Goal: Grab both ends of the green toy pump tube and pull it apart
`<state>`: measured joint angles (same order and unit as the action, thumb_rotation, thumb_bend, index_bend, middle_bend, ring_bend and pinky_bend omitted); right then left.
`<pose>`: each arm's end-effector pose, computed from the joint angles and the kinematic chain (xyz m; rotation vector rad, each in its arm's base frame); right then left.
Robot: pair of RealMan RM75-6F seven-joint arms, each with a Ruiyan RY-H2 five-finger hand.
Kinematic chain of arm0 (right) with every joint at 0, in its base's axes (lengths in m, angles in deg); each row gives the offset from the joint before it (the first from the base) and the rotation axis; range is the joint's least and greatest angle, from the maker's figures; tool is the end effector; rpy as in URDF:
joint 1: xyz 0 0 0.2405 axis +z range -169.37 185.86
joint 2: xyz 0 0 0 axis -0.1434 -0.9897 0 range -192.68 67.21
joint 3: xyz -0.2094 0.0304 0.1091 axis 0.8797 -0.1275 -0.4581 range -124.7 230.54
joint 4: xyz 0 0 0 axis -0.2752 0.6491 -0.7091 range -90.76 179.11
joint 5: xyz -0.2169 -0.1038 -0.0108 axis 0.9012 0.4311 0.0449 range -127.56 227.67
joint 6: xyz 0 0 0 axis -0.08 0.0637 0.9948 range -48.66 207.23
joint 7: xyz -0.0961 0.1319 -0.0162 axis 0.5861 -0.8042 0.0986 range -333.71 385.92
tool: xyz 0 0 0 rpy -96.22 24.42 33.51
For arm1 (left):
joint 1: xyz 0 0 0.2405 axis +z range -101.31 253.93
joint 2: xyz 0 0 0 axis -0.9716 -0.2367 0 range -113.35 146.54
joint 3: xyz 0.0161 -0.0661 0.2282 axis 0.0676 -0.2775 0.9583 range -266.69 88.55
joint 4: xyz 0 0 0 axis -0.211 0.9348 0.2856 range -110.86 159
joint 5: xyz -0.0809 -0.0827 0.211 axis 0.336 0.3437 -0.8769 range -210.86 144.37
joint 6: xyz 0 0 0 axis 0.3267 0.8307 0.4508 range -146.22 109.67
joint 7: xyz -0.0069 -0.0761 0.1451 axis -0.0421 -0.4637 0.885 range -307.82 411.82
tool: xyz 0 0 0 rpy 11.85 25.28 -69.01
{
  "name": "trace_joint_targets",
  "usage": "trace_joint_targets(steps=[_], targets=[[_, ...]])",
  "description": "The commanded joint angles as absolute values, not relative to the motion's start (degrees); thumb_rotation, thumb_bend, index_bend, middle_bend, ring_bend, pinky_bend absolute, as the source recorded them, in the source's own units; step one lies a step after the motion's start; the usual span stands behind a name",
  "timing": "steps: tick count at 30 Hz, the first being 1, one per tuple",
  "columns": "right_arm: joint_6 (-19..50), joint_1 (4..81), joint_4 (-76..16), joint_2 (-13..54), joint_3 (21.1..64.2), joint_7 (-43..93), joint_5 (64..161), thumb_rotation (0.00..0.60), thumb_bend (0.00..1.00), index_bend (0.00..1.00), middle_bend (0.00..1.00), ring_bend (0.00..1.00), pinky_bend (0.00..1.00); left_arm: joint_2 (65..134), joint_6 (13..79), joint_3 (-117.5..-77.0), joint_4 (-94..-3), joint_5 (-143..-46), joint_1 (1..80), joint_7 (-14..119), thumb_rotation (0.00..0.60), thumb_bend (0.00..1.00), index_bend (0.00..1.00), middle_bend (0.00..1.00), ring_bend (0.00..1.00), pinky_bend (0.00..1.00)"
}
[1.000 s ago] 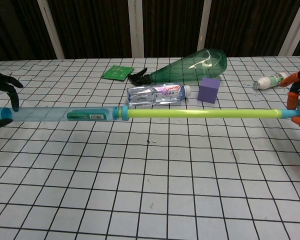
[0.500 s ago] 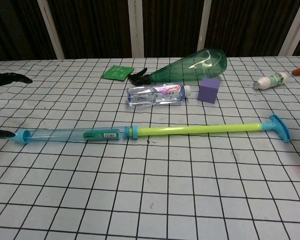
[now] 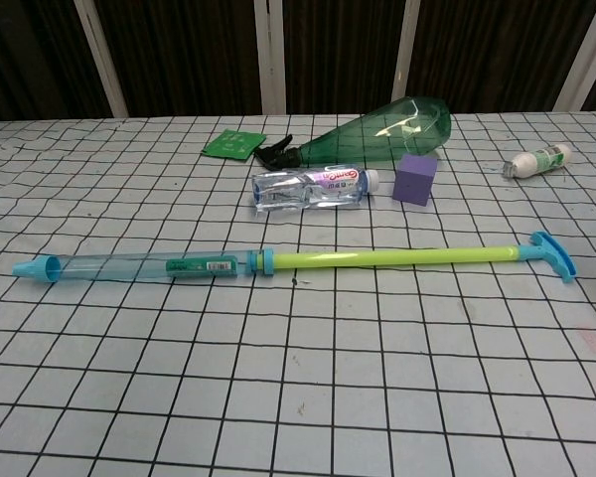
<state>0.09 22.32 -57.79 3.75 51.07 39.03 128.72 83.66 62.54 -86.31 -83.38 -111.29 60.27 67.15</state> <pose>-0.2520 -0.2349 0.0807 1.4951 -0.9414 0.8746 -0.2299 0.2175 0.0642 -1.5387 -1.0131 -0.8895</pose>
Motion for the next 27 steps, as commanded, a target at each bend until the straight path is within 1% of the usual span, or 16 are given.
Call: trace_joint_targets(steps=[1, 4, 7, 12, 15, 19, 27], targets=[[-6.63, 17.76, -54.38, 1.99, 54.44, 34.44, 136.40, 0.600, 0.26, 0.00, 0.00, 0.00, 0.00, 82.56, 67.91, -82.76, -81.16, -117.57, 65.00, 62.60, 0.600, 0.13, 0.03, 0.00, 0.00, 0.00], [-10.16, 15.33, -51.25, 1.95, 55.86, 32.58, 139.67, 0.600, 0.26, 0.00, 0.00, 0.00, 0.00, 81.96, 70.73, -81.58, -78.92, -120.84, 67.23, 60.60, 0.600, 0.13, 0.03, 0.00, 0.00, 0.00], [-12.84, 13.08, -49.61, 1.73, 56.56, 32.53, 140.82, 0.600, 0.26, 0.00, 0.00, 0.00, 0.00, 81.02, 73.48, -81.82, -77.28, -122.05, 69.04, 59.35, 0.600, 0.13, 0.02, 0.00, 0.00, 0.00], [-14.81, 11.74, -49.43, 1.74, 55.06, 31.89, 140.19, 0.600, 0.26, 0.00, 0.00, 0.00, 0.00, 79.80, 75.84, -82.81, -75.57, -121.59, 71.22, 57.05, 0.600, 0.13, 0.02, 0.00, 0.00, 0.00], [-14.91, 11.00, -49.56, 1.35, 54.77, 30.28, 139.56, 0.600, 0.26, 0.00, 0.00, 0.00, 0.00, 79.74, 76.87, -84.58, -74.23, -120.43, 71.84, 55.99, 0.600, 0.13, 0.02, 0.00, 0.00, 0.00], [-15.24, 10.14, -49.29, 0.82, 54.63, 27.58, 139.67, 0.600, 0.26, 0.00, 0.00, 0.00, 0.00, 79.88, 76.11, -86.92, -72.39, -117.67, 71.92, 54.20, 0.600, 0.13, 0.02, 0.00, 0.00, 0.00], [-13.35, 10.27, -49.00, 1.70, 54.51, 29.98, 140.52, 0.600, 0.26, 0.00, 0.00, 0.00, 0.00, 80.15, 74.14, -87.93, -71.91, -117.20, 72.03, 54.27, 0.600, 0.13, 0.02, 0.00, 0.00, 0.00]])
